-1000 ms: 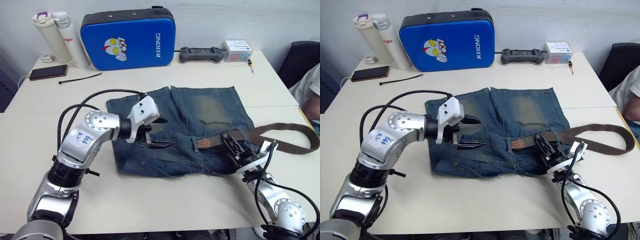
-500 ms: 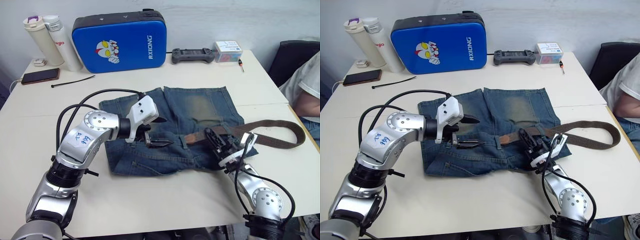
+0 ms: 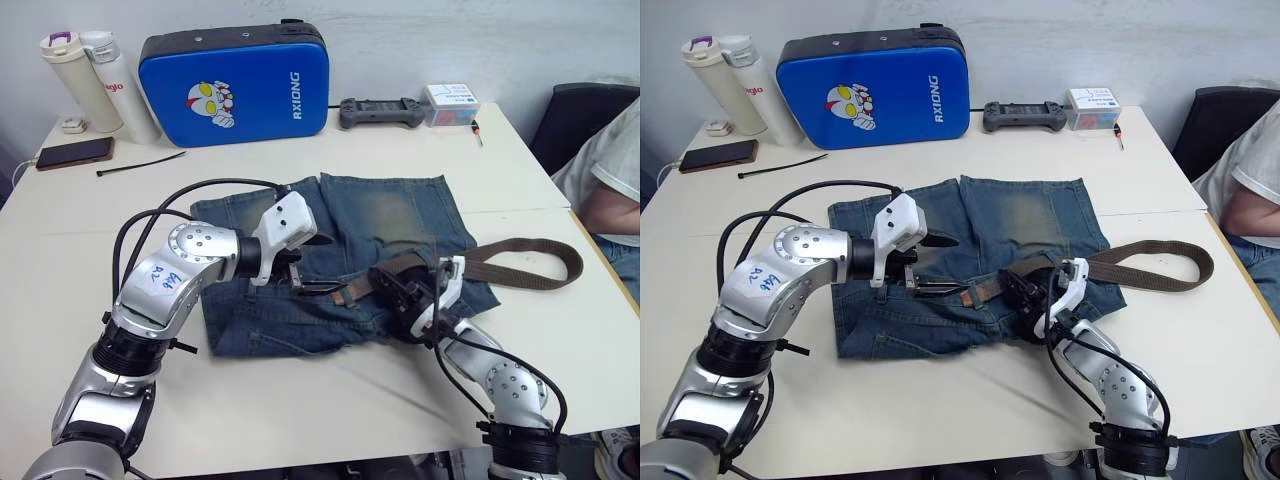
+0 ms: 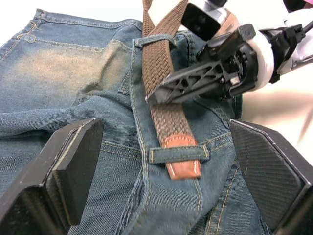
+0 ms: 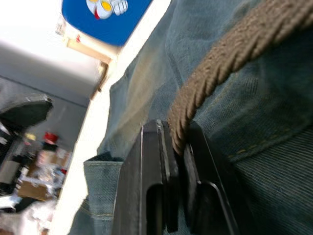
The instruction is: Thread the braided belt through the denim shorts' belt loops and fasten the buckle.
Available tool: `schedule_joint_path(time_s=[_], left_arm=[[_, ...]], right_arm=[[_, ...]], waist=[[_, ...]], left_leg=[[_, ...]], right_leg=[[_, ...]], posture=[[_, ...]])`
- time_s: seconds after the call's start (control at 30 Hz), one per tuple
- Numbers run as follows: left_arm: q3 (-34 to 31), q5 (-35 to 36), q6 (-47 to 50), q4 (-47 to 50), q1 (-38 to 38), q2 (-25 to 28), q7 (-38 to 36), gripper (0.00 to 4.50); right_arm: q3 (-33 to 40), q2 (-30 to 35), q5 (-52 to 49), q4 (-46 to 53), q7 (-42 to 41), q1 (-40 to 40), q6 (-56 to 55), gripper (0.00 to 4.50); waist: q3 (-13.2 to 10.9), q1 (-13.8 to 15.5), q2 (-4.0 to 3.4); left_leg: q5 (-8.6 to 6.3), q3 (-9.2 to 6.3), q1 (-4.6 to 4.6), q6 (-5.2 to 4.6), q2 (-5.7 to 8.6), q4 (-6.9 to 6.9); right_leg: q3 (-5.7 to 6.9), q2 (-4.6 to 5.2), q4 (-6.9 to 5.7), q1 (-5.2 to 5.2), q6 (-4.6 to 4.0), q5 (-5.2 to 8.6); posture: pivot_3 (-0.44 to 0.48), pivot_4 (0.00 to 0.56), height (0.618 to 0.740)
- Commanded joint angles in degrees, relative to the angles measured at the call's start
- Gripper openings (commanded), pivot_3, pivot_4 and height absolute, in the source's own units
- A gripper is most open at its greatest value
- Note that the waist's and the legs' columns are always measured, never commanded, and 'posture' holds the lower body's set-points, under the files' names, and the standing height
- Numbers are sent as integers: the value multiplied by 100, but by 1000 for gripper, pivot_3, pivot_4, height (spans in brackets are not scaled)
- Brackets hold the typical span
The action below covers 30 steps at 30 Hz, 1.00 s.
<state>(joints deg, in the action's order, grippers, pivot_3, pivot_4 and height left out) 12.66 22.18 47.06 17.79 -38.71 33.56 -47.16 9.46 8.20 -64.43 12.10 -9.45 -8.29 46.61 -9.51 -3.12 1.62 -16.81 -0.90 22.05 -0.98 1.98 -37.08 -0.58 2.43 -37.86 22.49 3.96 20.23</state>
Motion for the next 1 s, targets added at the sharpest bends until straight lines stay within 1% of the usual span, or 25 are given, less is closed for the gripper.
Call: schedule_joint_path(time_s=[0.03,0.07,0.1,0.2,0.33,0.4,0.47,0.53,0.57,0.67,0.73,0.77,0.8,0.83,0.93,1.0], left_arm=[[-52,43,-10,232,-1,-32,24,4500],[-51,44,-12,233,4,-34,25,4500],[-48,43,-17,230,6,-39,27,4500],[-41,36,-29,217,5,-55,27,4500],[-23,27,-57,202,6,-91,29,4500],[-10,11,-74,188,-1,-108,15,4500],[-10,8,-79,180,-7,-121,9,4500],[-11,6,-85,189,2,-107,-4,4500],[-7,3,-89,185,3,-109,-5,4500],[12,-1,-100,174,2,-125,-7,4500],[25,-5,-117,165,2,-131,-16,4500],[32,-8,-129,160,3,-133,-23,4500],[38,-10,-137,157,4,-135,-27,4500],[47,-9,-151,150,2,-142,-37,4500],[81,-22,-195,87,-36,-183,-55,4500],[99,-33,-235,49,-52,-203,-67,4500]], right_arm=[[-695,1,434,-101,222,8,529,22],[-789,87,658,-74,283,-31,540,22],[-745,38,688,-72,370,-58,521,22],[-350,-313,147,-5,618,-139,559,22],[80,-505,-186,-168,953,-228,539,22],[-184,-188,201,-117,808,-237,716,22],[-265,-124,185,-114,732,-235,849,22],[-644,59,437,20,493,-273,913,22],[-705,59,454,43,424,-283,928,22],[-674,148,402,178,224,-189,969,22],[-441,220,368,173,236,-115,921,22],[-277,212,262,172,286,-100,905,665],[-167,198,184,174,320,-94,901,843],[-27,187,54,229,418,-90,924,1162],[262,197,-204,359,651,-91,932,2503],[538,113,-672,468,892,-52,852,3439]], waist=[[0,0,0],[0,-4,0],[0,-5,0],[0,1,0],[0,4,0],[-1,5,-1],[-1,14,-3],[-1,20,-3],[-1,15,-3],[-2,16,-4],[-3,27,-5],[-3,38,-5],[-4,67,-7],[-5,101,-9],[-9,160,-15],[-9,172,-15]], left_leg=[[0,0,0,0,0,0],[0,0,0,0,0,1],[0,0,0,1,-1,1],[1,-2,0,2,-1,0],[1,-2,1,3,0,0],[1,-2,1,2,0,0],[1,-1,1,2,0,-1],[1,-2,1,2,0,0],[1,-2,1,2,0,1],[0,-3,1,1,0,2],[0,-3,2,1,0,3],[0,-3,3,1,0,3],[0,-3,4,1,0,3],[-1,-3,6,-1,0,2],[-2,-2,12,-3,1,-2],[-3,-3,13,-6,2,-4]], right_leg=[[0,0,0,0,-1,0],[0,-1,0,1,-1,1],[0,-1,0,1,-1,1],[1,-1,0,0,-1,1],[1,-1,0,0,-2,1],[1,0,0,0,-2,0],[1,0,1,0,-2,0],[2,0,1,0,-2,0],[2,0,3,0,-2,1],[3,-1,3,1,-2,1],[3,-1,3,1,-2,1],[3,0,5,1,-2,1],[3,0,5,1,-2,1],[4,0,8,1,-2,1],[4,2,13,1,-2,1],[4,4,14,-1,-2,1]], posture=[[0,150,740],[0,150,740],[0,150,740],[0,150,740],[0,150,740],[0,150,740],[0,150,740],[0,150,740],[0,150,740],[0,150,740],[0,150,740],[0,150,740],[0,150,740],[0,150,740],[0,150,740],[0,150,740]])
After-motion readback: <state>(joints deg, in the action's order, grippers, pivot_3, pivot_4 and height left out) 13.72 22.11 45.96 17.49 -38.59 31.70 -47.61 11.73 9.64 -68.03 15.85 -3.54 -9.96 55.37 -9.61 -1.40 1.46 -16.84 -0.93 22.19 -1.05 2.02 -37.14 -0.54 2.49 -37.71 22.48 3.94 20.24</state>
